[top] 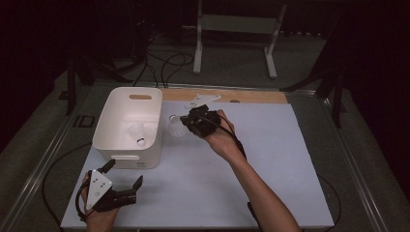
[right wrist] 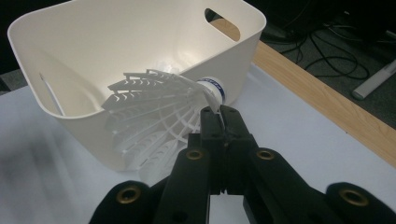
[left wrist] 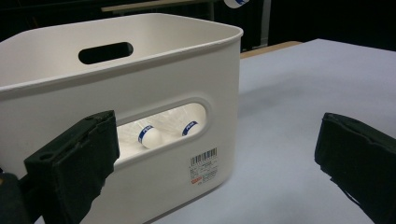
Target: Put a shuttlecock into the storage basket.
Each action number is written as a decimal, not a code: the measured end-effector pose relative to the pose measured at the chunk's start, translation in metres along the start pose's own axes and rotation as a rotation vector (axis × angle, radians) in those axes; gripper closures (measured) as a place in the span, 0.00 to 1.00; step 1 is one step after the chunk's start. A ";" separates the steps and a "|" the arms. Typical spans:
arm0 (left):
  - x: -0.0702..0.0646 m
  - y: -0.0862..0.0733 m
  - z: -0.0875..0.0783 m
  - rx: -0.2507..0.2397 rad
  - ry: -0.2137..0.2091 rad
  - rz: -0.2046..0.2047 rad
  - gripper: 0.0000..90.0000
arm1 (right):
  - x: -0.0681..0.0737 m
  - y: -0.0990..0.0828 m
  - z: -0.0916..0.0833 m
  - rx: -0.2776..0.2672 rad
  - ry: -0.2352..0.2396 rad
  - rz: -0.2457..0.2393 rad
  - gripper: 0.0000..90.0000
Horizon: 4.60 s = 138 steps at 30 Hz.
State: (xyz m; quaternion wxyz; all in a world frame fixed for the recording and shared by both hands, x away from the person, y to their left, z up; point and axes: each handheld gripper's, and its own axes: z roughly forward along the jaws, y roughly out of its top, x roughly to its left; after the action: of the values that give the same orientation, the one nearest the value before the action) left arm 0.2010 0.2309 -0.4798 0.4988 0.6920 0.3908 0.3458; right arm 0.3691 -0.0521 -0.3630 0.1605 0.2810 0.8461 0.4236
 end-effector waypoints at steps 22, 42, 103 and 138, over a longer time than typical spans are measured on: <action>0.000 0.000 0.000 0.002 0.000 0.001 0.00 | -0.002 0.010 -0.003 -0.013 -0.001 0.003 1.00; 0.000 0.000 0.000 0.000 0.002 -0.001 0.00 | -0.002 0.021 -0.007 -0.028 -0.001 0.004 1.00; 0.001 0.000 0.000 0.001 0.006 -0.002 0.00 | 0.007 0.058 0.000 -0.093 0.013 0.028 1.00; 0.002 0.000 -0.002 -0.001 0.007 -0.002 0.00 | 0.022 0.071 0.014 -0.123 0.065 0.023 1.00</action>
State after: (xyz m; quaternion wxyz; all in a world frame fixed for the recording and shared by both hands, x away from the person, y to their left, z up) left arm 0.2002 0.2331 -0.4796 0.4982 0.6901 0.3932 0.3479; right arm 0.3827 0.0044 -0.3147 0.1452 0.2665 0.8198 0.4856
